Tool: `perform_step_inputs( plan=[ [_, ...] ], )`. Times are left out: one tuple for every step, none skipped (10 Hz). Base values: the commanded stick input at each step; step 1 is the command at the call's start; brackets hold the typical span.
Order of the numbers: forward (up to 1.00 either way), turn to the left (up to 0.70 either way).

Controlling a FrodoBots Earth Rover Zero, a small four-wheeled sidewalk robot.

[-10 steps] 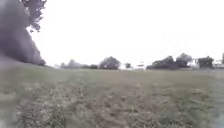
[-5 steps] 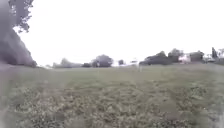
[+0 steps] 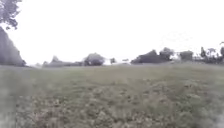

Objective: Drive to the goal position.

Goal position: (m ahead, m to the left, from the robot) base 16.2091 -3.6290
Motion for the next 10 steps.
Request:
perform_step_inputs(
  plan=[
    [0.50,0.00],
    [0.50,0.00],
    [0.50,0.00],
    [0.50,0.00],
    [0.50,-0.34],
    [0.50,-0.22],
    [0.50,-0.07],
    [0.50,-0.21],
    [0.50,-0.39],
    [0.50,-0.24]
  ],
)
